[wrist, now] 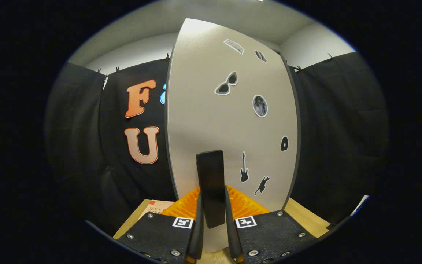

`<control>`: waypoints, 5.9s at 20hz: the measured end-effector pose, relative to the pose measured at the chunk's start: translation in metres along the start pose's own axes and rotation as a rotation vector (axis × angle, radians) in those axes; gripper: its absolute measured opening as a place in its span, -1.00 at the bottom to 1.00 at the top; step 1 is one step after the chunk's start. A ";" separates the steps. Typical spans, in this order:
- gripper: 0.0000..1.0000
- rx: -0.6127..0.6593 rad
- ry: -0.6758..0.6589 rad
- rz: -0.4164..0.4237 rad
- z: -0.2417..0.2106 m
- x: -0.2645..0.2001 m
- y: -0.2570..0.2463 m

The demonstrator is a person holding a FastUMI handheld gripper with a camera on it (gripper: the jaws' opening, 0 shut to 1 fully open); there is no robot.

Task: Open the shoe cabinet door, grab the shoes and put them into the shoe cabinet, then close the shoe cabinet door.

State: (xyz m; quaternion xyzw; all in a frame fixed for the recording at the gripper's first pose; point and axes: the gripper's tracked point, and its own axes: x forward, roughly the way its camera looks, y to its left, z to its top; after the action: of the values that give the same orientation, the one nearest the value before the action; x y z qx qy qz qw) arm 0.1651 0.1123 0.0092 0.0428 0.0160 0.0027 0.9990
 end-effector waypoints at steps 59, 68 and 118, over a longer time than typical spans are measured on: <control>-0.60 -0.036 0.057 -0.436 -0.025 -0.082 -0.254; -0.60 -0.036 0.068 -0.424 -0.030 -0.090 -0.252; -0.57 0.033 0.774 0.291 -0.485 0.067 0.016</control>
State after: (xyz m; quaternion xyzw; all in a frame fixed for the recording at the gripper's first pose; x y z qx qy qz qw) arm 0.2159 0.1698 -0.4742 0.0563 0.3845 0.1597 0.9075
